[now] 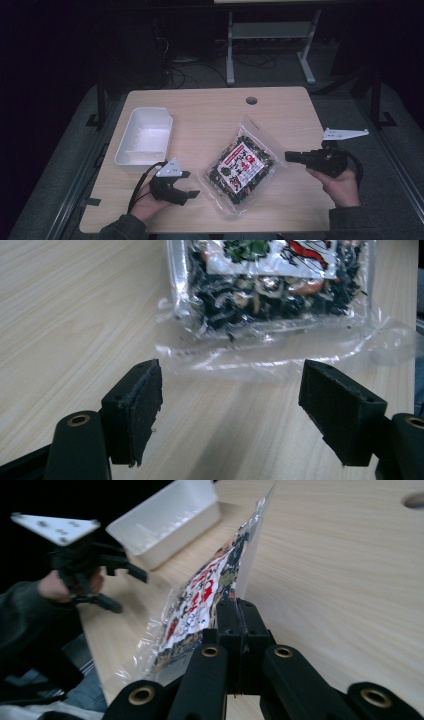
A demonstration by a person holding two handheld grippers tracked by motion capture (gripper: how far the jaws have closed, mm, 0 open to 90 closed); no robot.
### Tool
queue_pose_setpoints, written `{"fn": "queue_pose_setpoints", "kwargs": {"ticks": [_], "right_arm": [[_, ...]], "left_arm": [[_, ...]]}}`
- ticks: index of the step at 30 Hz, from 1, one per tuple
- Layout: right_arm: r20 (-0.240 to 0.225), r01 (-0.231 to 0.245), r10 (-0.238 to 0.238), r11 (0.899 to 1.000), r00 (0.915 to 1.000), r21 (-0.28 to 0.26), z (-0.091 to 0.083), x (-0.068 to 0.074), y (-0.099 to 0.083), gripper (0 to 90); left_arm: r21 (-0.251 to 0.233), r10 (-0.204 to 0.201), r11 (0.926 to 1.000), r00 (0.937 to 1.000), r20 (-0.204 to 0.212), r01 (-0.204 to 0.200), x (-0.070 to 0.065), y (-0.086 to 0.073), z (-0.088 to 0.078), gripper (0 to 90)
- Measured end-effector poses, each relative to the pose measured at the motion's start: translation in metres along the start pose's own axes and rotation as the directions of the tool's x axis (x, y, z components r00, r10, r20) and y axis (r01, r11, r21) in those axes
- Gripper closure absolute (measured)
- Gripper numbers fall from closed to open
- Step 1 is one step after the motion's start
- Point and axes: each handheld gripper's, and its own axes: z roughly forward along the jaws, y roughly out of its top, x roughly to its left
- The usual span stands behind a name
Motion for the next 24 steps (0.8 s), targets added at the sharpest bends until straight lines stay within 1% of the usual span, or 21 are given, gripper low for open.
{"fn": "queue_pose_setpoints", "kwargs": {"ticks": [3,6,10,14,17,18,19,20,21,22,24], "right_arm": [[-0.033,0.043,-0.042,0.999,0.9985,0.005,0.002,0.01,0.013,90.0],[-0.075,0.085,-0.084,0.996,0.9936,0.007,0.005,0.018,0.026,90.0],[-0.135,0.135,-0.133,0.991,0.982,0.01,0.011,0.029,0.042,90.0],[-0.176,0.181,-0.176,0.983,0.9685,0.014,0.017,0.04,0.053,90.0],[-0.201,0.206,-0.199,0.978,0.9593,0.015,0.022,0.046,0.06,90.0],[-0.207,0.21,-0.203,0.978,0.9572,0.013,0.023,0.048,0.062,90.0],[-0.207,0.21,-0.203,0.978,0.9572,0.013,0.023,0.048,0.062,90.0],[-0.22,0.219,-0.212,0.976,0.9523,0.008,0.027,0.051,0.065,90.0],[-0.22,0.219,-0.212,0.976,0.9523,0.008,0.027,0.051,0.065,90.0],[-0.23,0.225,-0.219,0.974,0.9482,0.001,0.031,0.053,0.067,90.0],[-0.236,0.228,-0.222,0.974,0.9462,-0.003,0.035,0.055,0.069,90.0]], "left_arm": [[-0.024,-0.025,0.9994,0.9997,0.006,0.025,0.003,0.001,-0.001,24.5],[-0.034,-0.04,0.9986,0.9991,0.015,0.041,0.005,0.001,-0.001,24.4],[-0.046,-0.055,0.9974,0.9981,0.03,0.056,0.009,0.002,0.0,24.4],[-0.064,-0.07,0.9952,0.9958,0.059,0.074,0.013,0.004,0.003,24.6],[-0.082,-0.083,0.9927,0.9937,0.076,0.089,0.016,0.005,0.005,26.0],[-0.084,-0.088,0.9919,0.9925,0.085,0.095,0.017,0.005,0.005,26.7],[-0.084,-0.088,0.9919,0.9925,0.085,0.095,0.017,0.005,0.005,27.8],[-0.089,-0.091,0.991,0.991,0.099,0.1,0.018,0.006,0.005,29.4],[-0.089,-0.091,0.991,0.991,0.099,0.1,0.018,0.006,0.005,30.2],[-0.094,-0.097,0.9897,0.9889,0.112,0.108,0.019,0.006,0.005,31.3],[-0.099,-0.1,0.9887,0.9874,0.122,0.113,0.019,0.006,0.005,33.5]]}}
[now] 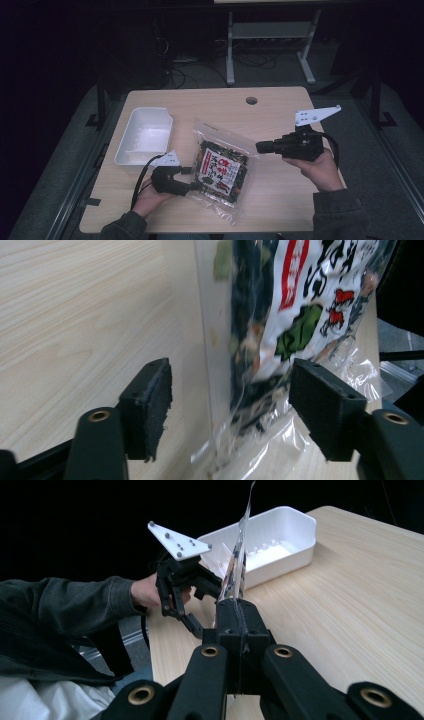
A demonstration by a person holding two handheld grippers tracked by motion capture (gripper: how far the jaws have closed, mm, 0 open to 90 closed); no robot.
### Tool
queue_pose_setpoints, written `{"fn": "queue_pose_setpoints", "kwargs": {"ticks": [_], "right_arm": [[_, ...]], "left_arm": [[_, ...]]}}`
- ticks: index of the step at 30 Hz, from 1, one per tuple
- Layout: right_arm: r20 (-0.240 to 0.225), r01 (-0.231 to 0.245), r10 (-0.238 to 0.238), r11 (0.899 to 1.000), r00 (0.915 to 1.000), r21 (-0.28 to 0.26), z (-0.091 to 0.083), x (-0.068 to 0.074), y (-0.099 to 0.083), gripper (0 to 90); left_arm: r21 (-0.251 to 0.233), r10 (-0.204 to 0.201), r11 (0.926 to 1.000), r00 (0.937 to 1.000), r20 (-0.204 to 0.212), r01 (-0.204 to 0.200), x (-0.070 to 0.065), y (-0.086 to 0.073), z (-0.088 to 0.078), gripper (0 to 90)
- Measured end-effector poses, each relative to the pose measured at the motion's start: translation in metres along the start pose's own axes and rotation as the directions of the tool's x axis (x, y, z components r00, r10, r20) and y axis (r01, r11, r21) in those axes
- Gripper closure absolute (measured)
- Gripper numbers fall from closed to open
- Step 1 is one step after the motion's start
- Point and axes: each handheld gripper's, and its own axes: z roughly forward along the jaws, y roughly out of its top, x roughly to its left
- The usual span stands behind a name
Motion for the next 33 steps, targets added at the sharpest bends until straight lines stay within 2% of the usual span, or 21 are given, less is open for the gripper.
{"fn": "queue_pose_setpoints", "kwargs": {"ticks": [8,12,20,23,25,27,29,33], "right_arm": [[0.016,0.009,-0.009,1.0,0.9998,-0.009,0.013,-0.002,0.006,90.0],[0.04,-0.002,0.003,1.0,0.9992,-0.024,0.013,-0.005,0.004,90.0],[0.055,-0.009,0.012,0.999,0.9984,-0.052,0.011,-0.01,-0.002,87.9],[0.068,-0.017,0.022,0.998,0.9974,-0.064,0.01,-0.012,-0.006,79.1],[0.088,-0.022,0.028,0.997,0.9957,-0.069,0.011,-0.014,-0.009,69.1],[0.088,-0.038,0.046,0.995,0.9951,-0.091,0.011,-0.016,-0.014,60.4],[0.084,-0.059,0.067,0.993,0.9943,-0.1,0.012,-0.02,-0.019,55.9],[0.118,-0.079,0.089,0.993,0.989,-0.091,0.018,-0.024,-0.032,44.2]], "left_arm": [[-0.003,0.012,0.9999,0.9996,0.026,-0.012,0.0,0.0,-0.004,49.6],[-0.01,0.039,0.9992,0.9985,0.037,-0.039,-0.004,0.001,-0.005,61.0],[0.0,0.068,0.9977,0.9969,0.039,-0.068,-0.008,0.003,-0.004,68.1],[0.0,0.078,0.997,0.9964,0.034,-0.078,-0.01,0.003,-0.004,68.3],[0.003,0.083,0.9965,0.9957,0.039,-0.084,-0.011,0.003,-0.004,68.6],[0.005,0.086,0.9963,0.9955,0.041,-0.086,-0.011,0.003,-0.004,70.7],[0.002,0.084,0.9964,0.9956,0.04,-0.085,-0.012,0.003,-0.003,70.8],[0.015,0.09,0.9958,0.9952,0.039,-0.09,-0.011,0.003,-0.003,70.8]]}}
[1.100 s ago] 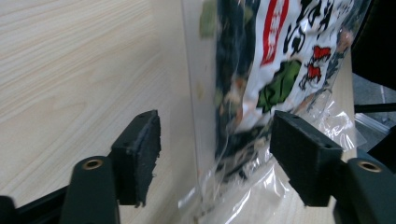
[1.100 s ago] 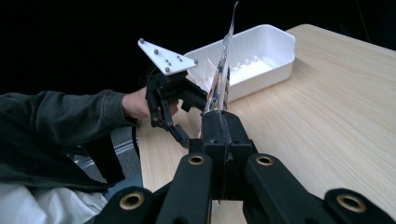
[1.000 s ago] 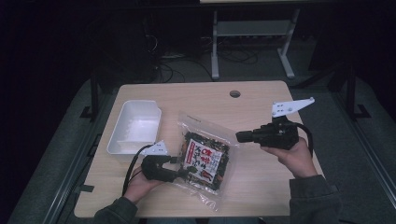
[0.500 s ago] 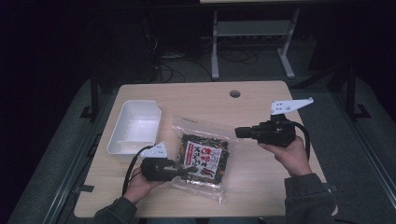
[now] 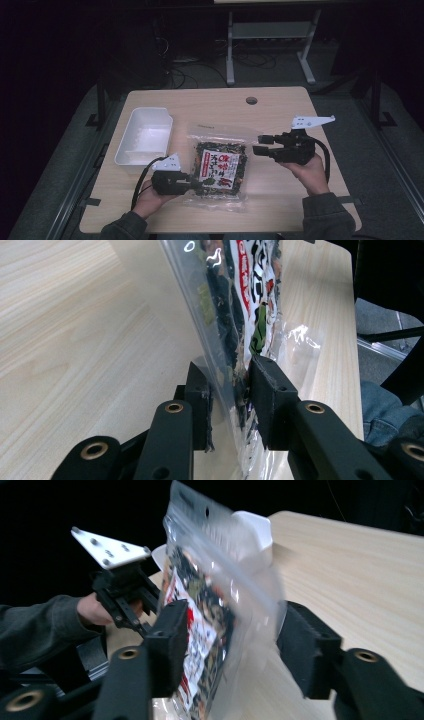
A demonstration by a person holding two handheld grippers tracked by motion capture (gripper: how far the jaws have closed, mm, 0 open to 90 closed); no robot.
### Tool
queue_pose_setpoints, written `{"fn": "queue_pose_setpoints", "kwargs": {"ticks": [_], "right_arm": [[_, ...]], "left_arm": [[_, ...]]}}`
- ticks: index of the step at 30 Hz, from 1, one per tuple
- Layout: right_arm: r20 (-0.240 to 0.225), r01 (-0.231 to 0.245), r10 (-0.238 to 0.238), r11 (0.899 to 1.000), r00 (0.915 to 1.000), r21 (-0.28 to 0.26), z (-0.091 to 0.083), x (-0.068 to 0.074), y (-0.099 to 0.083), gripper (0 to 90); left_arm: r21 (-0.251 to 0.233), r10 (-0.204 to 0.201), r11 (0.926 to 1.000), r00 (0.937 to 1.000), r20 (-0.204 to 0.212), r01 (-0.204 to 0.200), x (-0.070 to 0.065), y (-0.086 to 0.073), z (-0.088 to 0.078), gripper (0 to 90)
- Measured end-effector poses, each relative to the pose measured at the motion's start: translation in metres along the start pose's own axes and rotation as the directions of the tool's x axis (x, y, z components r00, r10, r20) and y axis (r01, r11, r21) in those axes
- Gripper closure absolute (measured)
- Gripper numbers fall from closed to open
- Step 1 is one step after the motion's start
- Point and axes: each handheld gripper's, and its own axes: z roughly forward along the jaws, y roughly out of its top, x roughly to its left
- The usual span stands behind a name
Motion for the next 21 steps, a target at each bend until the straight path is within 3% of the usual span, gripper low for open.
{"fn": "queue_pose_setpoints", "kwargs": {"ticks": [7,9,16,21], "right_arm": [[-0.005,-0.053,0.053,0.999,0.9986,-0.004,0.011,-0.01,-0.02,34.5],[-0.027,-0.065,0.065,0.998,0.9975,-0.001,0.015,-0.011,-0.025,33.7],[-0.056,-0.065,0.068,0.996,0.9961,0.054,0.039,-0.01,-0.034,30.1],[-0.085,-0.06,0.066,0.996,0.9942,0.072,0.052,-0.01,-0.038,32.3]], "left_arm": [[0.002,0.009,1.0,0.9999,-0.006,-0.009,-0.001,0.0,0.0,70.8],[0.003,0.01,0.9999,0.9999,-0.006,-0.01,-0.002,0.0,0.0,70.8],[0.005,0.026,0.9996,0.9996,-0.008,-0.026,-0.003,0.001,0.0,70.8],[0.004,0.032,0.9995,0.9995,-0.005,-0.032,-0.004,0.001,0.0,70.9]]}}
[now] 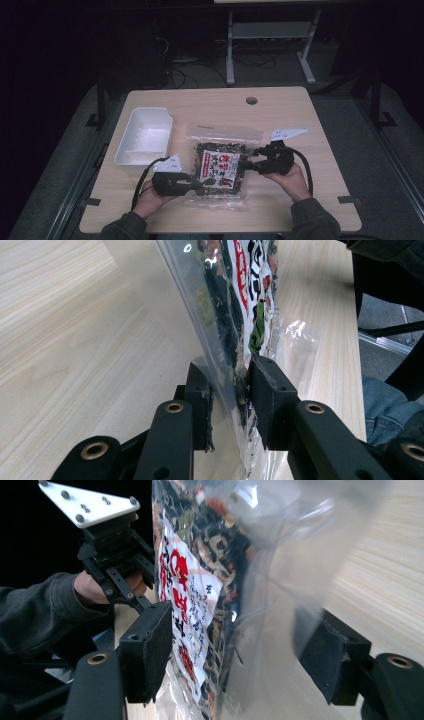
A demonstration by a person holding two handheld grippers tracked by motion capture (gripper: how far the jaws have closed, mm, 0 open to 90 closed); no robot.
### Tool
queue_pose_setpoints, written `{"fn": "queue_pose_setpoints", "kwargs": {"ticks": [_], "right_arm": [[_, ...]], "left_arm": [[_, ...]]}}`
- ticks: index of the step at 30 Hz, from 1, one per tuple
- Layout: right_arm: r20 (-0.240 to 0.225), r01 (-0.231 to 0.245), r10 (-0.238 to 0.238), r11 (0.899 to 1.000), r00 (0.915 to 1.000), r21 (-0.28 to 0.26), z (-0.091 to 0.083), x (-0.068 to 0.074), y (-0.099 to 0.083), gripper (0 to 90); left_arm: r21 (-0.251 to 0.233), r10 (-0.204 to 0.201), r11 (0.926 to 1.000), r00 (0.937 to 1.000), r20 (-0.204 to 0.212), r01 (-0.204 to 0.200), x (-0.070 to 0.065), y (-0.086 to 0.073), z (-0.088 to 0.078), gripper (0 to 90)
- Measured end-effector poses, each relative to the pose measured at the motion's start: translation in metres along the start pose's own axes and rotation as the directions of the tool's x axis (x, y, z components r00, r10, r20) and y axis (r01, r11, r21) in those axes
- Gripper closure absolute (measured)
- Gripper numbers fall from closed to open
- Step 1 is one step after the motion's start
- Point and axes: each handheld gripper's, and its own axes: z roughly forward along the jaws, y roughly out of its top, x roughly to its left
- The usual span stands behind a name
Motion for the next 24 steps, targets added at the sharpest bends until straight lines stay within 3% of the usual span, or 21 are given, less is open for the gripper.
{"fn": "queue_pose_setpoints", "kwargs": {"ticks": [7,13,20,24], "right_arm": [[-0.047,0.01,-0.009,1.0,0.9989,0.024,0.018,-0.002,-0.003,46.4],[-0.107,0.038,-0.037,0.999,0.9936,0.009,0.019,0.003,-0.003,67.2],[-0.139,0.055,-0.054,0.999,0.9887,-0.001,0.015,0.011,0.0,74.4],[-0.118,0.068,-0.068,0.998,0.9907,0.001,0.014,0.018,0.003,74.9]], "left_arm": [[-0.003,0.003,1.0,1.0,0.001,-0.003,-0.001,0.0,0.001,70.9],[0.002,0.009,1.0,0.9999,-0.006,-0.009,0.0,-0.001,0.001,70.7],[0.0,0.002,1.0,0.9993,-0.038,-0.002,0.002,-0.002,-0.001,62.3],[0.001,0.011,0.9999,0.9976,-0.069,-0.011,0.002,-0.002,-0.002,57.4]]}}
